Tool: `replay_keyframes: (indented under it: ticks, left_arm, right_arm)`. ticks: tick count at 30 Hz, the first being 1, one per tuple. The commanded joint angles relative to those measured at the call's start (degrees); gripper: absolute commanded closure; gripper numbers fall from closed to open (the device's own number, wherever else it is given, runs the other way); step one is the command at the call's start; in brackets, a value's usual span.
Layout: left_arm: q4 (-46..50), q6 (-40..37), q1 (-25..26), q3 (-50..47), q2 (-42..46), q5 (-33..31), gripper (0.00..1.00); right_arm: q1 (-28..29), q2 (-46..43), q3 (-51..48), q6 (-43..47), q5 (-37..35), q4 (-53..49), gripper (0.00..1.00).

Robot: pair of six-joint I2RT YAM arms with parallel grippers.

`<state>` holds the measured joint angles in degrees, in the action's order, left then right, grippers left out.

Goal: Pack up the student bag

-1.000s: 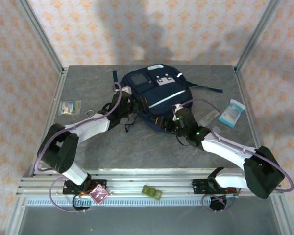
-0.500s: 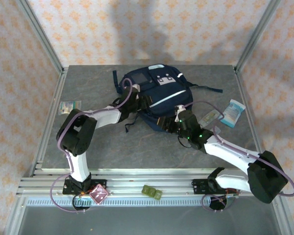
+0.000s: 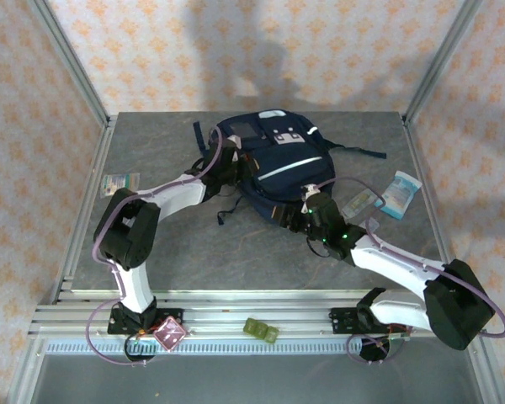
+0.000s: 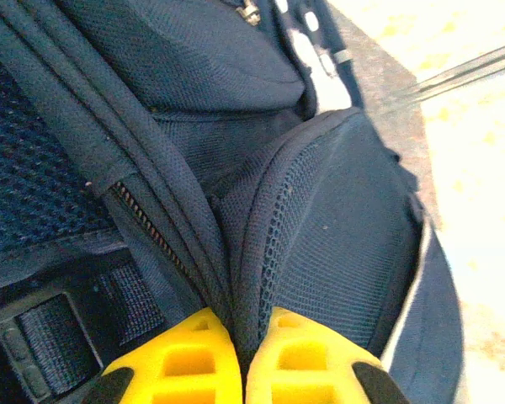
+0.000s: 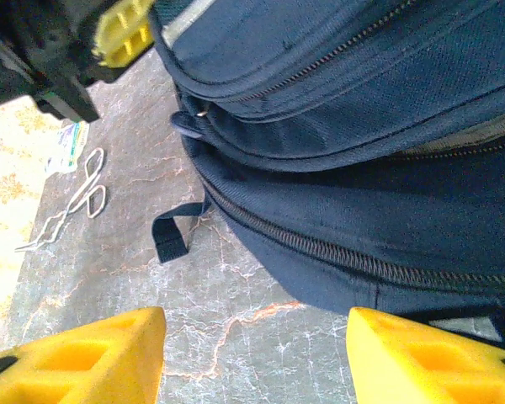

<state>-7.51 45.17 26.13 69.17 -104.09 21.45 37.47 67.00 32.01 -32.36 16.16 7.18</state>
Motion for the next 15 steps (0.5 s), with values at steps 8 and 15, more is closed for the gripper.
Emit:
replay_keyframes:
  ticks: [8, 15]
  left_arm:
    - [-3.7, 7.6, 0.0, 2.9, 9.1, 4.3, 1.00]
    - [-8.6, 11.9, 0.1, 0.8, 10.8, 4.4, 1.00]
  right_arm:
    - [2.2, 8.0, 8.5, 3.1, -2.4, 4.4, 0.54]
    - [2.4, 19.4, 6.3, 1.3, -4.5, 7.1, 0.78]
